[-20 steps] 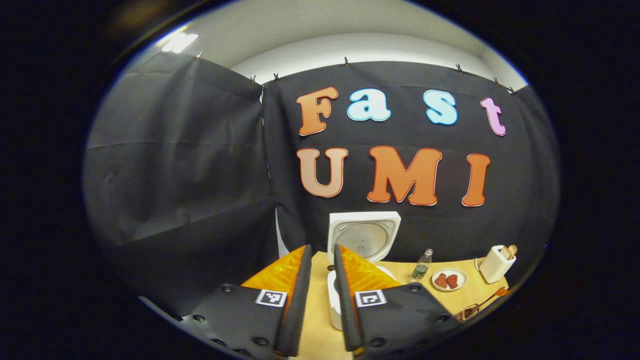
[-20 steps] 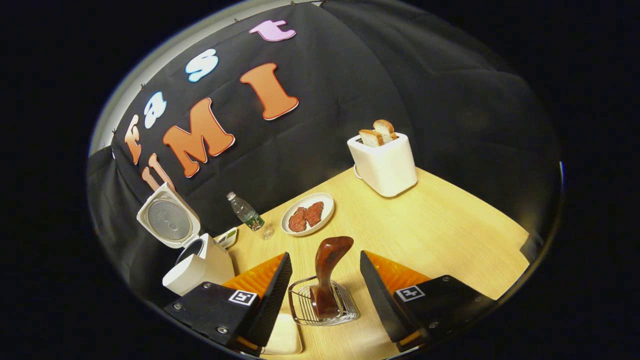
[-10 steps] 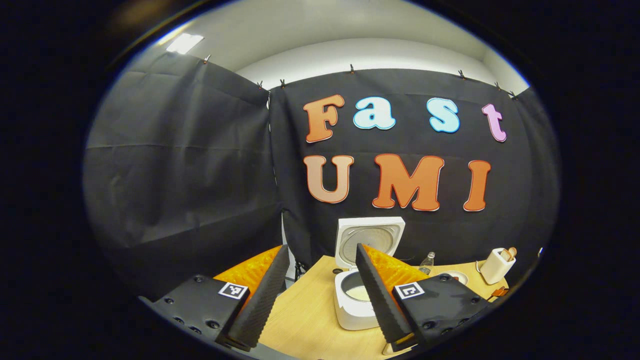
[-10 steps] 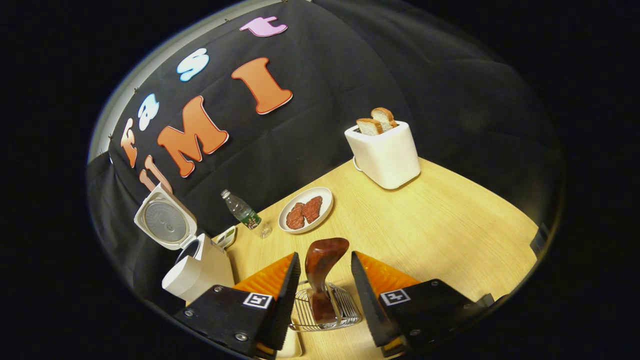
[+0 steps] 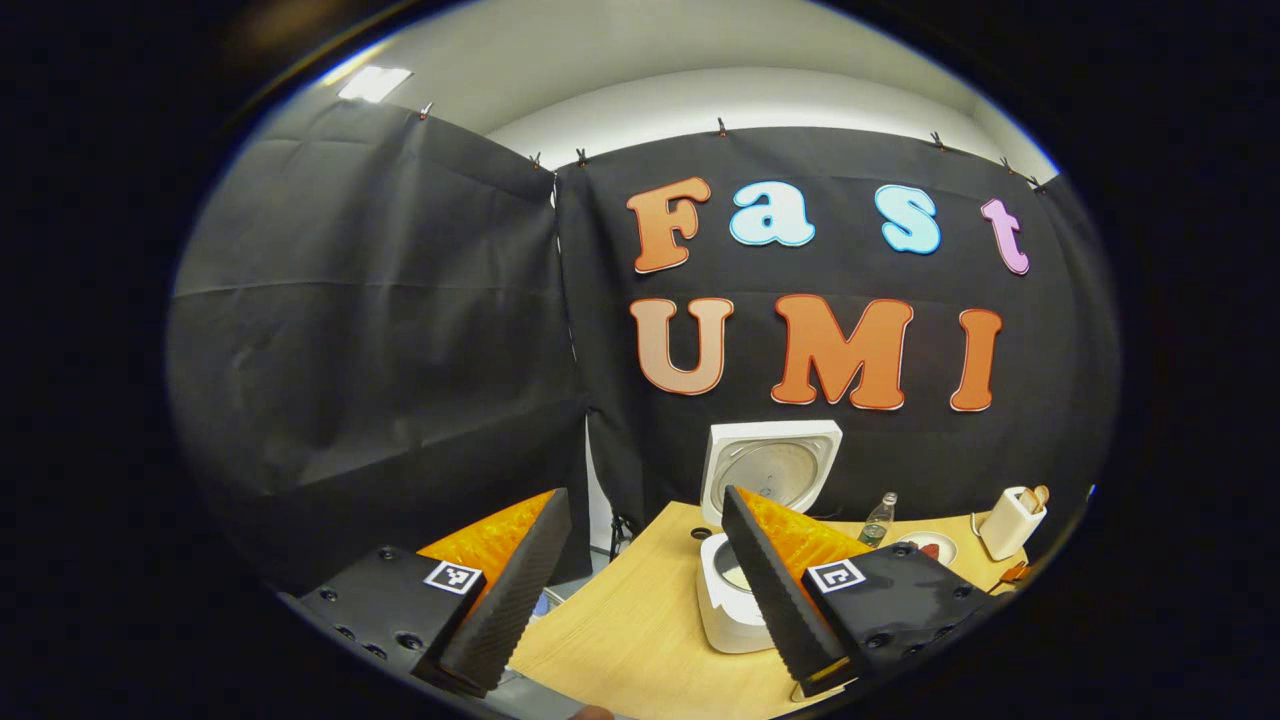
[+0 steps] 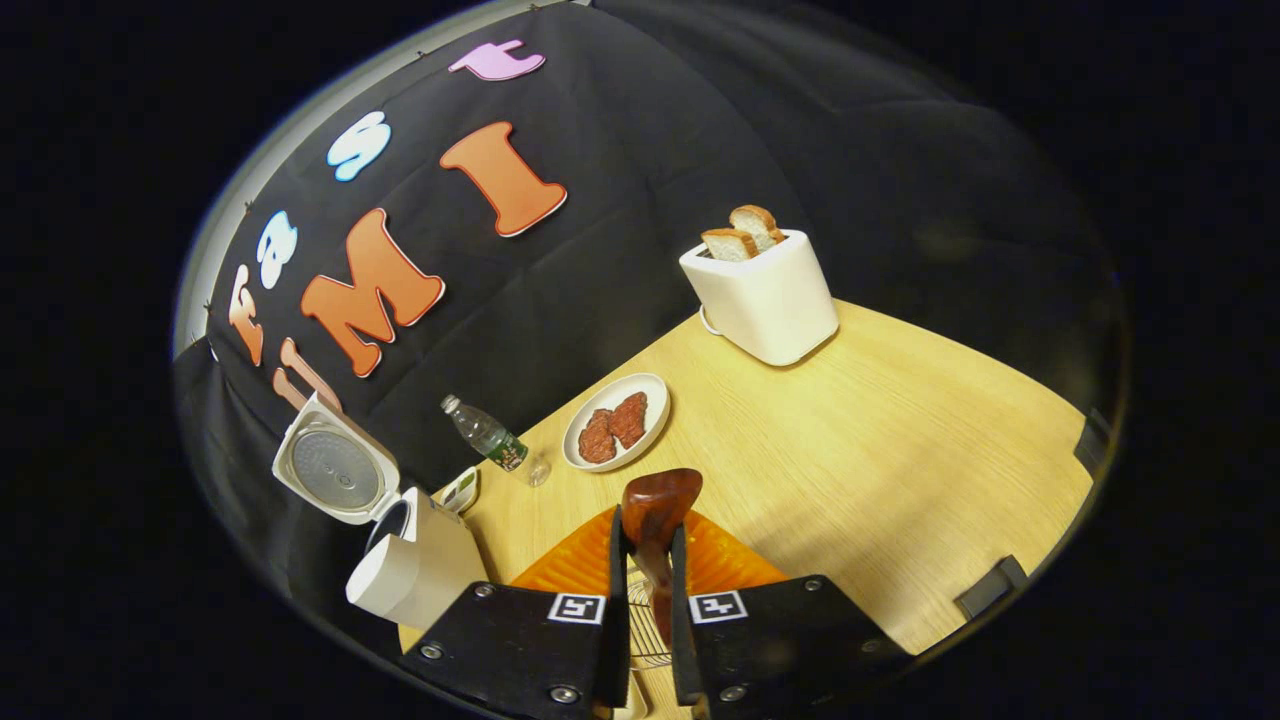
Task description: Close the left gripper, press the button to open the rice cooker; take a wooden spoon from the chopstick holder with the right hand, scoop a spoonful of rice and pour it into the rice cooker, then put the wooden spoon back into the chopstick holder.
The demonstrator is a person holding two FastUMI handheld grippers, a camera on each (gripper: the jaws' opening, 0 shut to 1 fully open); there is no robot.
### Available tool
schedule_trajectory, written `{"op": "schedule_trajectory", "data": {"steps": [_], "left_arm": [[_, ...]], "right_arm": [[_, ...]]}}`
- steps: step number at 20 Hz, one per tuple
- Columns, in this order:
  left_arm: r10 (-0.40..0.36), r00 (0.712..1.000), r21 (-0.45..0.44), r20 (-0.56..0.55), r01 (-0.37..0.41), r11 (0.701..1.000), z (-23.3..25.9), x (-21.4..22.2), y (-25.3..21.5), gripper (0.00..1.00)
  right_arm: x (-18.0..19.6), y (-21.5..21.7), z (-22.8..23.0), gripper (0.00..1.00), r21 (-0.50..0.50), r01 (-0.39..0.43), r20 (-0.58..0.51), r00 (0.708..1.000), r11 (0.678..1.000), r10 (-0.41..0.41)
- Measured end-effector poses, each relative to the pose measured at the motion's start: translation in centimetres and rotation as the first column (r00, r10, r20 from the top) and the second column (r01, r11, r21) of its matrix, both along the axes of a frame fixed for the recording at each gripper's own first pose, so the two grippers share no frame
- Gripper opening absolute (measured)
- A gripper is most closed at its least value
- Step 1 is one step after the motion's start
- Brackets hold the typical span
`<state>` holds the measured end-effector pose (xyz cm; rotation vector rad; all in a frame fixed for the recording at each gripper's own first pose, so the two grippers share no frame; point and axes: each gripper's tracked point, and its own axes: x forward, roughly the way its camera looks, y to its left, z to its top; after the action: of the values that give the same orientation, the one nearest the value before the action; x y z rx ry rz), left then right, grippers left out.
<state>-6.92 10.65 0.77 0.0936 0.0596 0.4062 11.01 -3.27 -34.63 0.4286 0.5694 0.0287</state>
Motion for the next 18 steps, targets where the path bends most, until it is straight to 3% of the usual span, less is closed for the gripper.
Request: {"op": "schedule_trajectory", "data": {"steps": [2,5,11,14,18], "left_arm": [[-0.001,1.0,0.005,0.003,0.001,1.0,0.2,0.2,0.8,0.99],[-0.023,1.0,-0.006,0.008,0.023,1.0,0.1,0.8,1.5,0.99],[-0.095,0.995,-0.034,0.013,0.095,0.995,-0.2,3.4,4.0,0.99],[-0.136,0.99,-0.027,0.027,0.136,0.99,0.3,4.8,5.3,0.99],[-0.175,0.984,-0.04,0.039,0.176,0.984,0.7,7.0,7.9,0.99]], "right_arm": [[-0.2,0.6,0.3,0.11,-0.027,-0.001,0.006,1.0,1.0,0.002],[-0.6,1.3,1.3,0.11,-0.079,-0.009,0.023,1.0,0.997,0.011],[-2.3,3.2,9.8,0.11,-0.179,0.021,0.172,0.985,0.984,0.011],[-4.1,6.2,13.9,0.11,-0.204,0.001,0.248,0.967,0.979,0.051],[-6.5,11.4,15.2,0.11,-0.215,-0.047,0.277,0.955,0.975,0.107]]}}
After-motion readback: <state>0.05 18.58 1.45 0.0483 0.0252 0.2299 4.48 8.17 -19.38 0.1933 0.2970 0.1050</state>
